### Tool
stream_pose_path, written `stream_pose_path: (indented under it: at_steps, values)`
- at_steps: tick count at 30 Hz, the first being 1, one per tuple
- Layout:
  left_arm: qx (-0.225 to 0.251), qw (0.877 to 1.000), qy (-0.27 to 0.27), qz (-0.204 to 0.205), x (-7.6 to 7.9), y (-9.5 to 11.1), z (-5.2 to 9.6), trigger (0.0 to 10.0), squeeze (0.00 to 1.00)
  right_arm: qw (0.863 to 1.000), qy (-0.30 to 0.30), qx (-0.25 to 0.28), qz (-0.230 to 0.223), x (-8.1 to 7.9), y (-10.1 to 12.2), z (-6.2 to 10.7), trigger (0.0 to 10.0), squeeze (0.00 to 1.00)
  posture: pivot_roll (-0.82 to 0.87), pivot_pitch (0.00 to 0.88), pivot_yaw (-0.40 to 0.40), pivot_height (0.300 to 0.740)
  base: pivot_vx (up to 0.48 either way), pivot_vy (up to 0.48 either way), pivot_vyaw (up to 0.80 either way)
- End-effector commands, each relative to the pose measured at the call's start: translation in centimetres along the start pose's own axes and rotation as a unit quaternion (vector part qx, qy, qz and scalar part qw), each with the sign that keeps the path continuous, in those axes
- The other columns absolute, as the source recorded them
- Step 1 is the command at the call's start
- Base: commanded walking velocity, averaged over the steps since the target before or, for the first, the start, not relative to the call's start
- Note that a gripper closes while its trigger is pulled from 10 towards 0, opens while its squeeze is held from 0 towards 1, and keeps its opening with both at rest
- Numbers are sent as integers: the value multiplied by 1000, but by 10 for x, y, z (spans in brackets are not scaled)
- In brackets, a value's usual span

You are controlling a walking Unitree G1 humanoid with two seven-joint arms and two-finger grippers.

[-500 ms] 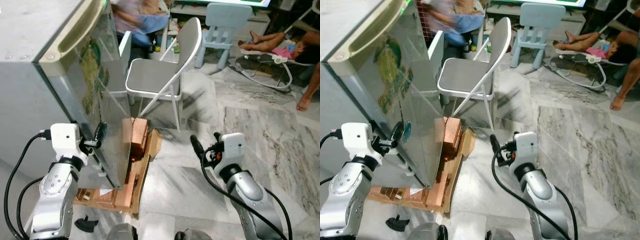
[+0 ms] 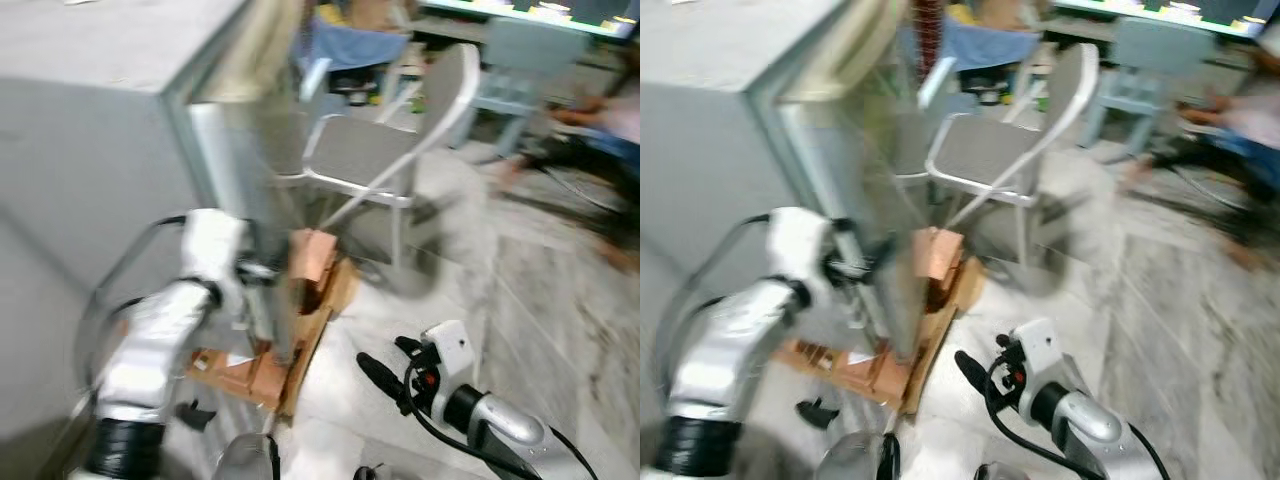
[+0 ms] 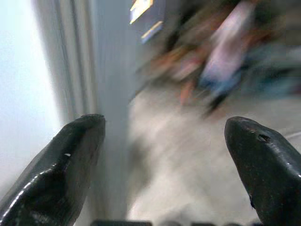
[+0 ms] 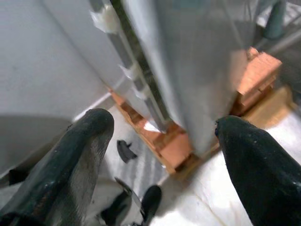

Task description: Restocking fridge

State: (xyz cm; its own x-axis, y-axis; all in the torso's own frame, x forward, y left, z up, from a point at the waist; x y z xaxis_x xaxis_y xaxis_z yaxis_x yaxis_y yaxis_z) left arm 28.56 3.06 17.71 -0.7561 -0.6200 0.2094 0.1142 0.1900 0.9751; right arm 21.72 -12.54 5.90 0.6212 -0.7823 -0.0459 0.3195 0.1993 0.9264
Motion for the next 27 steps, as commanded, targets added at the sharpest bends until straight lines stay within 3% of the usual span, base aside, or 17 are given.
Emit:
stream_pose_path:
  at_steps: [1, 4, 5, 6, 7, 8, 9, 10, 11, 12, 16, 19, 20, 21, 27]
  values:
    - [33, 999, -43, -6, 18, 18, -6, 10000, 1000, 1000, 1, -6, -5, -1, -2, 4, 10000, 0, 32, 72, -6, 740, 0, 0, 0]
    - [29, 999, 15, -4, -4, 10, -2, 10000, 1000, 1000, -3, -1, -11, -1, -2, 6, 10000, 0, 33, 75, 0, 740, 0, 0, 0]
    - [29, 999, 15, -4, -4, 10, -2, 10000, 1000, 1000, -3, -1, -11, -1, -2, 6, 10000, 0, 33, 75, 0, 740, 0, 0, 0]
    - [28, 998, 58, -11, -21, 10, 4, 10000, 1000, 1000, -10, 7, -13, 0, 0, 7, 10000, 0, 38, 75, 3, 740, 0, 0, 0]
    - [26, 996, 80, -22, -31, 10, 9, 10000, 639, 1000, -20, 15, -10, 2, 2, 8, 10000, 0, 39, 74, 5, 740, 0, 0, 0]
    - [24, 995, 94, -32, -37, 10, 12, 10000, 494, 999, -29, 20, -8, 3, 3, 8, 10000, 0, 39, 74, 5, 740, 0, 0, 0]
    - [23, 992, 115, -44, -45, 10, 17, 10000, 145, 999, -40, 26, -7, 6, 4, 8, 10000, 0, 40, 74, 6, 740, 0, 0, 0]
    - [23, 990, 127, -50, -50, 11, 19, 10000, 145, 998, -47, 30, -6, 7, 5, 8, 10000, 0, 42, 75, 8, 740, 0, 0, 0]
    - [22, 989, 140, -46, -55, 10, 23, 10000, 0, 998, -57, 37, -6, 10, 7, 8, 10000, 0, 44, 74, 9, 740, 0, -315, 0]
    - [25, 988, 148, -36, -59, 9, 28, 10000, 1000, 996, -71, 46, -6, 13, 10, 8, 10000, 0, 41, 75, 12, 740, 0, -472, 0]
    - [17, 985, 172, -11, -66, -3, 39, 10000, 1000, 990, -119, 72, -9, 26, 21, 7, 10000, 0, 41, 74, 15, 740, 0, -353, 0]
    - [-10, 980, 194, -49, -67, -17, 45, 10000, 1000, 985, -149, 86, -8, 35, 26, 6, 10000, 0, 34, 76, 15, 740, 0, 0, 0]
    - [-12, 980, 196, -36, -66, -21, 48, 10000, 537, 984, -152, 90, -10, 35, 27, 6, 10000, 0, 35, 77, 15, 740, 0, -285, 0]
    - [-16, 980, 197, -23, -64, -27, 50, 10000, 0, 984, -154, 92, -12, 35, 27, 6, 10000, 0, 32, 76, 17, 740, 0, -480, 0]
    - [-39, 983, 178, -28, -54, -44, 56, 10000, 0, 981, -169, 98, -4, 36, 29, 4, 10000, 0, 32, 70, 18, 740, 0, -471, 0]
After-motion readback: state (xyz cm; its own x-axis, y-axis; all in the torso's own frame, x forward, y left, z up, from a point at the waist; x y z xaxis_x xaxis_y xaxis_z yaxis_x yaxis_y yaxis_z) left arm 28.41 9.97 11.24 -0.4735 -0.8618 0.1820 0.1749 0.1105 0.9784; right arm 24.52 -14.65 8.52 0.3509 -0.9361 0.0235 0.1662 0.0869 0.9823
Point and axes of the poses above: a point about 5 cm out from each wrist's last joint towards the gripper, its own z axis pointing back from the gripper into the wrist, its own y axis along the axis of the wrist's last joint, x = y × z, the point moved 3 cm from there along -z, pointing out of the wrist towards the gripper, and after that the axes turned 12 degrees about z, right-handed, at the moved point
